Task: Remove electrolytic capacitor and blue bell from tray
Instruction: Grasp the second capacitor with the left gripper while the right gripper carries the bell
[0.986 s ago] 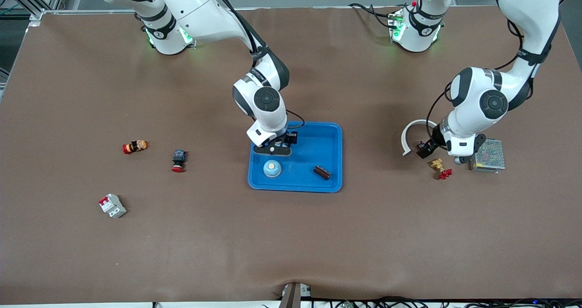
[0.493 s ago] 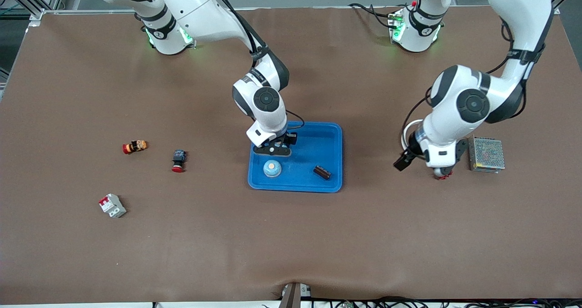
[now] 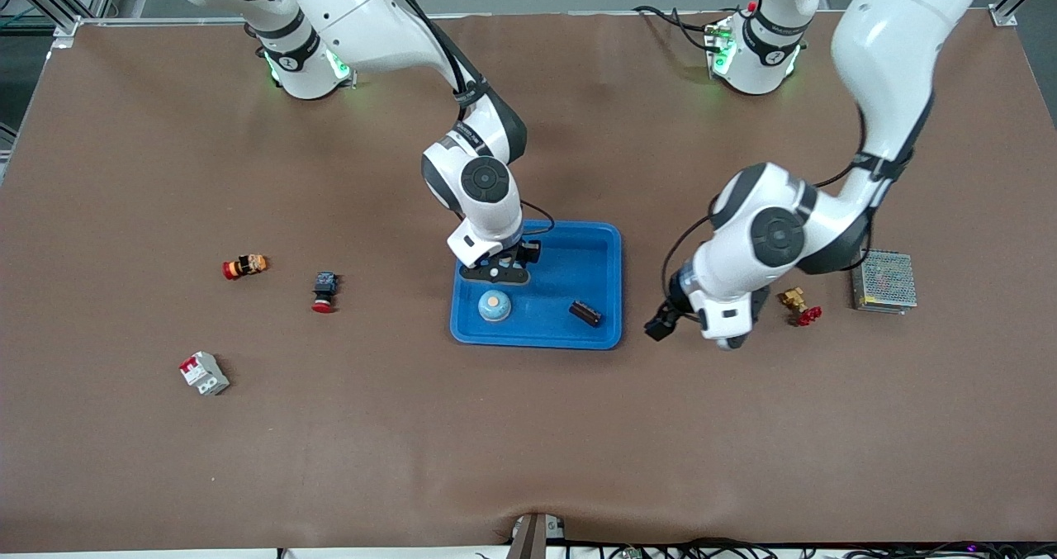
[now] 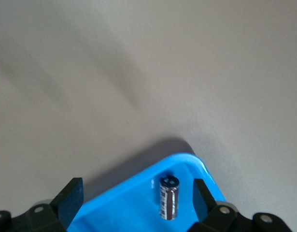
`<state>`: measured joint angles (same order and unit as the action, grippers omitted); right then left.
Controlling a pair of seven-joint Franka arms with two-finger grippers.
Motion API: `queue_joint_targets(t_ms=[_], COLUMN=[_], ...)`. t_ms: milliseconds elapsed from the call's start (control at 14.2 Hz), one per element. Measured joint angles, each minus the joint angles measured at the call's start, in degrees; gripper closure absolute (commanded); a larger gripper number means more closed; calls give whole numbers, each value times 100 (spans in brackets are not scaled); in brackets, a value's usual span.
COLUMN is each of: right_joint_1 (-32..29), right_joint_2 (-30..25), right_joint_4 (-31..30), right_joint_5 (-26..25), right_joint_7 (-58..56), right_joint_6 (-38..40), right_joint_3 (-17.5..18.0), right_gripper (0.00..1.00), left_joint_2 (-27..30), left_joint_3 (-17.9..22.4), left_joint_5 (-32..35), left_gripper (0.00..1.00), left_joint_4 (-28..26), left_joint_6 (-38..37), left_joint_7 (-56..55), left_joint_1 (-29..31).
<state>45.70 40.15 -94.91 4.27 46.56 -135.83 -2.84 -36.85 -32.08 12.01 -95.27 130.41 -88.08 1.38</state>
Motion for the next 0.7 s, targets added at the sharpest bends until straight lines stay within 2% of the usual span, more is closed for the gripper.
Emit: queue_joint_targets(t_ms=[141, 423, 704], right_joint_1=[-79, -483, -885], right_joint_2=[-171, -666, -823], right_joint_4=[87, 220, 379], right_joint_5=[0, 0, 0], right_joint_7=[-134, -806, -1532], right_joint_6=[397, 1286, 1839], right_joint_3=[-40, -61, -62], right_gripper=[46, 46, 46], left_joint_2=[-264, -596, -882], left_joint_3=[260, 867, 1019], left_joint_5=[89, 93, 93], left_gripper=[4, 23, 30], left_joint_4=[261, 699, 1019], left_joint_6=[0, 0, 1], left_joint_7=[-430, -1035, -1259], left_joint_1=[-536, -1520, -1874])
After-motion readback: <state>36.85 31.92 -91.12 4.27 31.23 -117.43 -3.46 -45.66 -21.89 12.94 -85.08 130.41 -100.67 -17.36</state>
